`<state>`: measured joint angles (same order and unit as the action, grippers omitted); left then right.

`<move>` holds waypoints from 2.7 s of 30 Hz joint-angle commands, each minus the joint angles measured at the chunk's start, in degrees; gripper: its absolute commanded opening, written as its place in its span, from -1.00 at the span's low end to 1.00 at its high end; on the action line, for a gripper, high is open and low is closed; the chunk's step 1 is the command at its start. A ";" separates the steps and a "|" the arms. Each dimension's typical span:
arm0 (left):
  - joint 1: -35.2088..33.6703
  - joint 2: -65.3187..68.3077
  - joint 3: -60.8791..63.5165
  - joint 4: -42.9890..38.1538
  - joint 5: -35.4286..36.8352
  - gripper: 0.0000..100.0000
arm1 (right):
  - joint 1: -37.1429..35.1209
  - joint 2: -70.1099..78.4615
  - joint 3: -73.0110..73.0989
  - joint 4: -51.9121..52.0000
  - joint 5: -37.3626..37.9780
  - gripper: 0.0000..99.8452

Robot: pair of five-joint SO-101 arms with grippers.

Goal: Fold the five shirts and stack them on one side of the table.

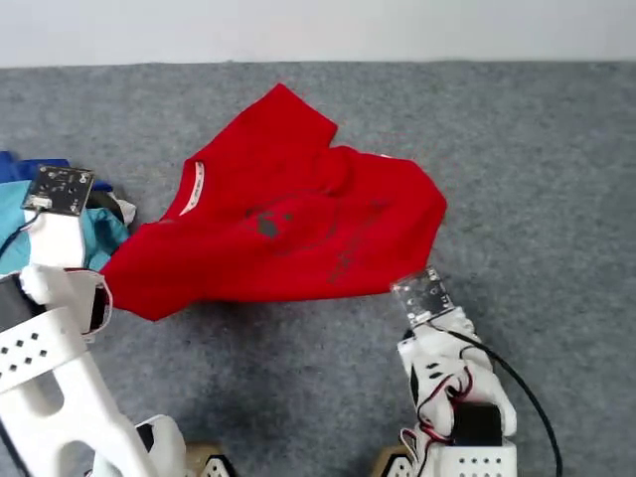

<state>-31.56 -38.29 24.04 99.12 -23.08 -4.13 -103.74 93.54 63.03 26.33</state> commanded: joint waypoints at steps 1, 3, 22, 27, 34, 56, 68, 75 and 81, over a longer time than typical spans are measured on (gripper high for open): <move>1.05 -1.49 -0.13 1.67 -0.62 -0.97 | -3.21 0.48 1.49 -4.26 0.97 -0.98; 2.02 -1.49 -0.31 1.67 -0.44 -0.97 | -6.02 0.48 2.20 -4.88 0.97 -0.98; 3.16 -1.49 -0.04 1.67 -0.35 -0.97 | -13.67 13.49 -19.08 9.36 -2.29 -0.98; 3.16 -1.49 -0.04 1.58 -0.35 -0.97 | -17.71 35.38 -29.54 8.31 -6.24 -0.98; 3.08 -1.49 -0.04 1.58 -0.35 -0.97 | -18.51 65.71 -37.10 -4.18 -7.12 -0.98; 3.25 -1.49 -0.04 1.58 -0.35 -0.97 | -15.52 129.71 -93.71 -11.38 -6.86 -0.98; 3.34 -1.41 -0.04 1.58 -0.44 -0.97 | -15.60 146.33 -128.53 -6.99 -6.86 -0.98; 3.34 -1.41 -0.04 1.58 -0.53 -0.97 | -15.78 150.46 -137.14 -5.93 -7.12 -0.98; 3.34 -1.41 -0.04 1.58 -0.53 -0.97 | -15.69 151.52 -137.49 -2.24 -7.21 -0.98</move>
<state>-28.48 -38.29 24.13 99.30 -23.16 -20.75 48.79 -40.62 59.43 19.82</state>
